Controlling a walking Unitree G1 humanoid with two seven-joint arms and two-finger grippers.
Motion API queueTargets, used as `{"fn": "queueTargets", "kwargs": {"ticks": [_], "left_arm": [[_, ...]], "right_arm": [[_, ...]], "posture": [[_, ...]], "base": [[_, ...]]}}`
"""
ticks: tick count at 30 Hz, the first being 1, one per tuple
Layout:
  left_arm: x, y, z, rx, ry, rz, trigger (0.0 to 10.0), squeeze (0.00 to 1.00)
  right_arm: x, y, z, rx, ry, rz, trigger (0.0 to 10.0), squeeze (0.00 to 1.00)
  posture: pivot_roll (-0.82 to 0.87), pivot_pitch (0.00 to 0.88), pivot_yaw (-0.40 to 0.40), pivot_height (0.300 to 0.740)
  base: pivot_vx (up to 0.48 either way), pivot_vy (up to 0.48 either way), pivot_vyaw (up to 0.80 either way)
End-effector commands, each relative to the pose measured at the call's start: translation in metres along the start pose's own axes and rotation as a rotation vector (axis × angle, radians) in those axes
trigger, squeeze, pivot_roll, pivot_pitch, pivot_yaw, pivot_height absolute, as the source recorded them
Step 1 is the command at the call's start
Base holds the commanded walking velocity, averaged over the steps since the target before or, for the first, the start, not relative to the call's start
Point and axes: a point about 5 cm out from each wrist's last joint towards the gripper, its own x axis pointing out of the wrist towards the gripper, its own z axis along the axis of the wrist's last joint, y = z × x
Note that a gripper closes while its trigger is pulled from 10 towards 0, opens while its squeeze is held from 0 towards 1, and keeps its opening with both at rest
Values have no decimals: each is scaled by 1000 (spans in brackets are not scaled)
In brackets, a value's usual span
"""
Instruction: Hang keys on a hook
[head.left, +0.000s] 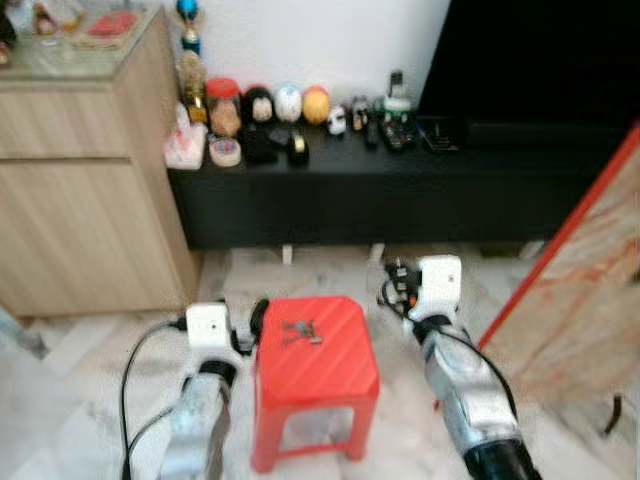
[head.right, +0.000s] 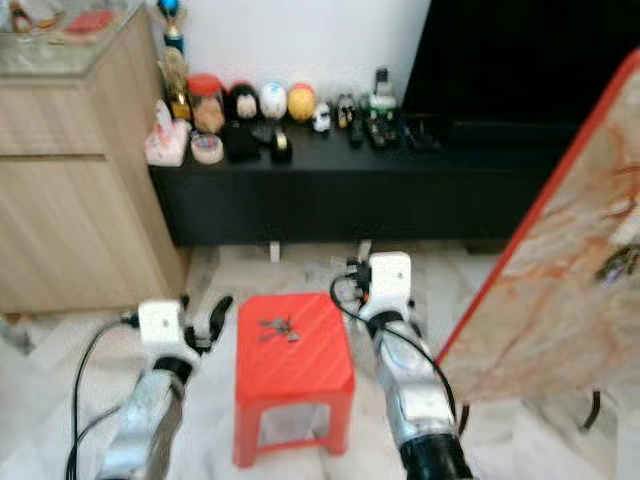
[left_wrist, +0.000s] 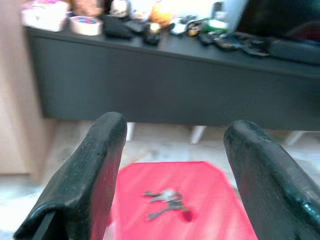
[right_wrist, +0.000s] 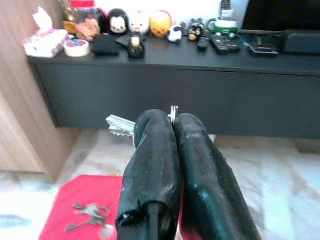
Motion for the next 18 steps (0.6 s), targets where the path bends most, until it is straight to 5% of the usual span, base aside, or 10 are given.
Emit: {"fn": "queueTargets", "kwargs": {"ticks": [1,8,18], "left_arm": [[-1,4,0,6,2,8,10000,0],[-4,6,-5,8,27,14,10000,0],[-2,8,-7,10,34,22,10000,0]], "right_arm": [[1,3,2,-1,0,9,10000,0],[-7,-8,-24,-13,90,-15,10000,0],[-50,-38,-116,-46,432,-130,10000,0]], "posture": [[23,31,-120,737],[22,35,-120,737],[24,35,-121,737]], "base": [[0,0,0],[0,0,0],[0,0,0]]}}
